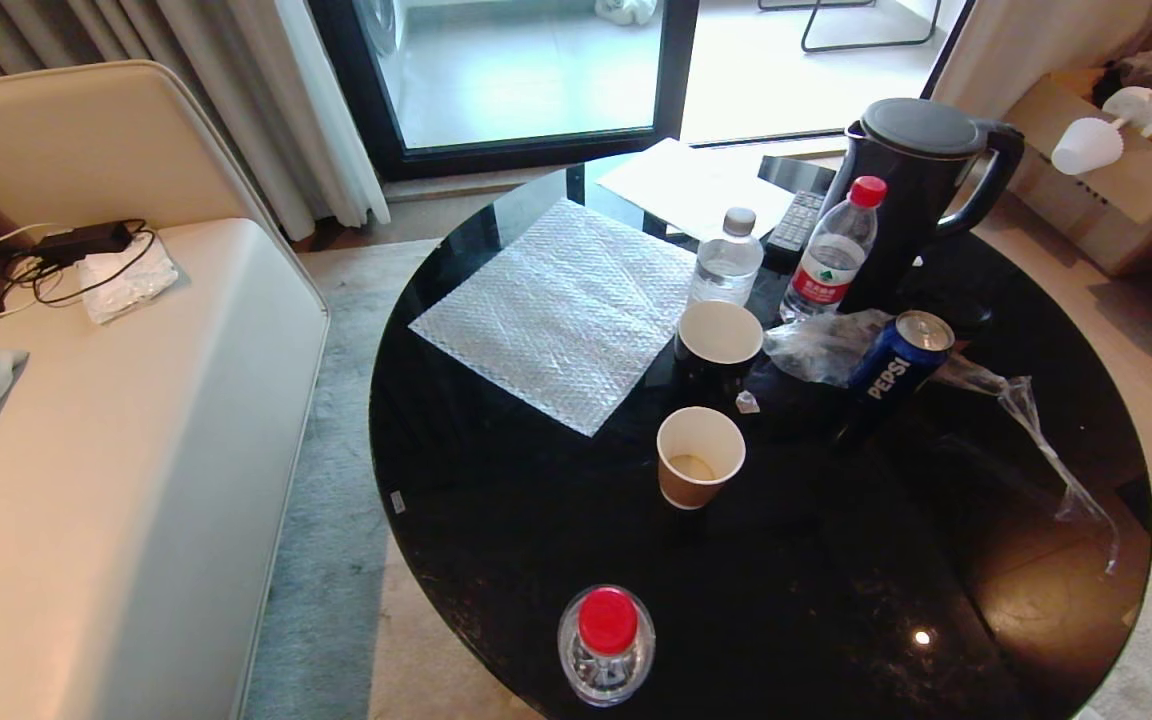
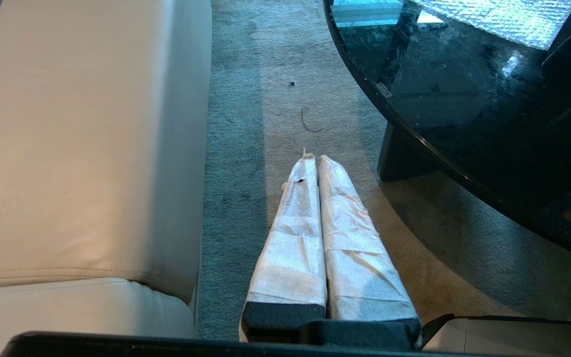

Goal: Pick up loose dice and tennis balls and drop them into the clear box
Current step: Put the toys in the box

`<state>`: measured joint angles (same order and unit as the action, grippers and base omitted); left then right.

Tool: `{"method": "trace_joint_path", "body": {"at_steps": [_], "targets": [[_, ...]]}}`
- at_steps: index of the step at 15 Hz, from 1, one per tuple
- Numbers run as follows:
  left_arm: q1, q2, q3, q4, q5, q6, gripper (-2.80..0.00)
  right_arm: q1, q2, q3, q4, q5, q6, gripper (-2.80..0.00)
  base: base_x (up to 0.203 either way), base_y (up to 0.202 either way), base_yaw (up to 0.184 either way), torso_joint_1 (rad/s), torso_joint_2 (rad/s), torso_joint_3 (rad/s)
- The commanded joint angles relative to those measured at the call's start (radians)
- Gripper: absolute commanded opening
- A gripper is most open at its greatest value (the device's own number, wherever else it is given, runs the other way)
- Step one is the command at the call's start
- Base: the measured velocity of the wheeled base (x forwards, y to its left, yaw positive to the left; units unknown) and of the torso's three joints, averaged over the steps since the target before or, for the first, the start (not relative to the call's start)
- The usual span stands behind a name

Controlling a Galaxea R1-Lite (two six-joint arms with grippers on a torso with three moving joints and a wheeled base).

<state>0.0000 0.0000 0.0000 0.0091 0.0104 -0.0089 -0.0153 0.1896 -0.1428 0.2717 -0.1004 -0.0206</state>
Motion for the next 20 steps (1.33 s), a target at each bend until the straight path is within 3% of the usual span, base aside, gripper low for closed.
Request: {"method": "trace_joint_path", "body": {"at_steps": [1,20], "targets": [[0.000,0.000,0.002,0.000,0.000,0.000,-2.80,0.000,0.005,0.000,0.001,-0.001,-0.001,-2.80,0.000,0.000,0.000,0.000,0.00,0.000],[0.000,0.000,0.002,0.000,0.000,0.000,-2.80,0.000,0.005,0.000,0.001,-0.001,-0.001,-2.80,0.000,0.000,0.000,0.000,0.00,0.000]]}}
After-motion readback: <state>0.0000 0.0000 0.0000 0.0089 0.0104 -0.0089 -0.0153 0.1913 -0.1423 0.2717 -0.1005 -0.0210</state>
